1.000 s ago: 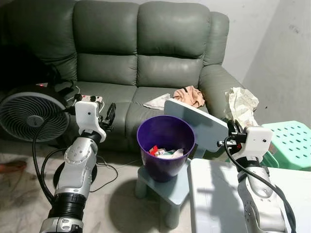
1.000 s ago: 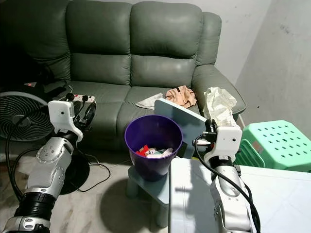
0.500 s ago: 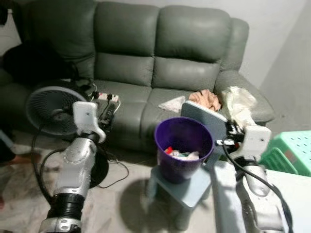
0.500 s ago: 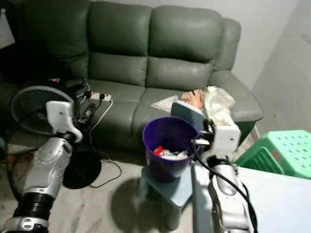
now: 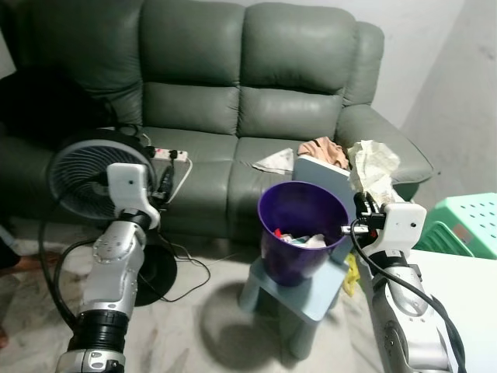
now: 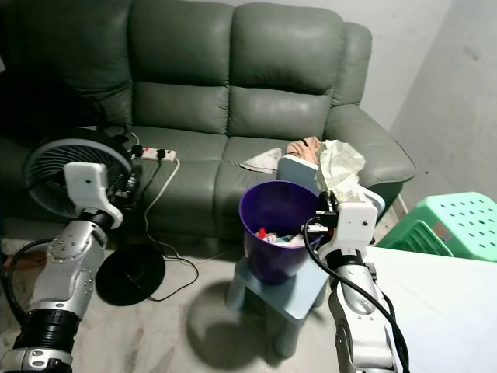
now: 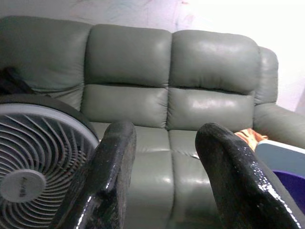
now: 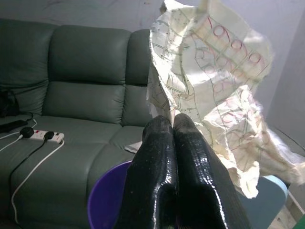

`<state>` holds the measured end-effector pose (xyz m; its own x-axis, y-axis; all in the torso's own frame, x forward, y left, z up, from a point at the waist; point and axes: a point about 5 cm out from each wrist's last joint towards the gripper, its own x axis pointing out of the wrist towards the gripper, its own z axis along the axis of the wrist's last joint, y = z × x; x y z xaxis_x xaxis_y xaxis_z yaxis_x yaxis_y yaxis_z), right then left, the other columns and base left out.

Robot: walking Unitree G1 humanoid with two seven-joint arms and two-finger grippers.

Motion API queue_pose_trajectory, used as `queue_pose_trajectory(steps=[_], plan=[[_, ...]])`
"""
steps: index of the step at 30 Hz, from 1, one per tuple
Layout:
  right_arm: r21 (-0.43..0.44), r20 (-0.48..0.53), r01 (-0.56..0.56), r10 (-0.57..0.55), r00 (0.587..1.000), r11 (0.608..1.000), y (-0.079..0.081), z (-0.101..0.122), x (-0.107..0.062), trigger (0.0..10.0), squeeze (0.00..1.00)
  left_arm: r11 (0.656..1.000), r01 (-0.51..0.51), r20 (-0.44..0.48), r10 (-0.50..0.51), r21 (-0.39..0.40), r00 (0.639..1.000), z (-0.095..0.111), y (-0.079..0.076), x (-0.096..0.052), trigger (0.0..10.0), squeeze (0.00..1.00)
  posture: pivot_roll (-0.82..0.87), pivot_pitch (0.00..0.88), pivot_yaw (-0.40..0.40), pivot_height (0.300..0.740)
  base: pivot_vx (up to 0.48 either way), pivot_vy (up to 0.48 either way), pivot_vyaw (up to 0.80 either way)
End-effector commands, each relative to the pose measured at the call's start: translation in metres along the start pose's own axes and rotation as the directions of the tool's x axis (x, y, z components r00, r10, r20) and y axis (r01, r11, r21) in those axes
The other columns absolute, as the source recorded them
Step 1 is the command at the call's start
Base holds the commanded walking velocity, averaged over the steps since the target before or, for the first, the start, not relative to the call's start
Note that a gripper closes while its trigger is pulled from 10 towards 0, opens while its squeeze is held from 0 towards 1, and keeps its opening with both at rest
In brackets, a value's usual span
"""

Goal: Picking trash to rubbish bin

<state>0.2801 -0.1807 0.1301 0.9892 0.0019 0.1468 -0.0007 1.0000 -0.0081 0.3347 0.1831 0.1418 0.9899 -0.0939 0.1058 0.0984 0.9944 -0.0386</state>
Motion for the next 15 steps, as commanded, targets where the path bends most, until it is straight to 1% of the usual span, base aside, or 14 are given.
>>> queue_pose_trajectory(steps=[1, 4, 15], plan=[[-0.006, 0.016, 0.013, -0.013, 1.000, 1.000, -0.0062, 0.0047, 0.0007, 10.0, 0.00, 0.999, 0.034, 0.005, -0.034, 0.009, 0.999, 0.0023, -0.0105, 0.0019, 10.0, 0.00, -0.04, 0.000, -0.048, 0.740, 0.000, 0.000, 0.00], [-0.006, 0.014, 0.006, -0.006, 1.000, 1.000, -0.0051, 0.0043, 0.0010, 10.0, 0.00, 0.999, 0.037, -0.002, -0.037, 0.024, 0.999, 0.0018, -0.0105, 0.0018, 10.0, 0.00, -0.04, 0.000, -0.049, 0.740, 0.000, 0.000, 0.00], [-0.014, 0.011, -0.019, 0.019, 1.000, 1.000, -0.0031, 0.0046, 0.0016, 10.0, 0.00, 0.998, 0.065, -0.010, -0.065, 0.016, 0.998, -0.0016, -0.0150, -0.0022, 10.0, 0.00, -0.03, 0.000, -0.054, 0.740, 0.000, 0.000, 0.00]])
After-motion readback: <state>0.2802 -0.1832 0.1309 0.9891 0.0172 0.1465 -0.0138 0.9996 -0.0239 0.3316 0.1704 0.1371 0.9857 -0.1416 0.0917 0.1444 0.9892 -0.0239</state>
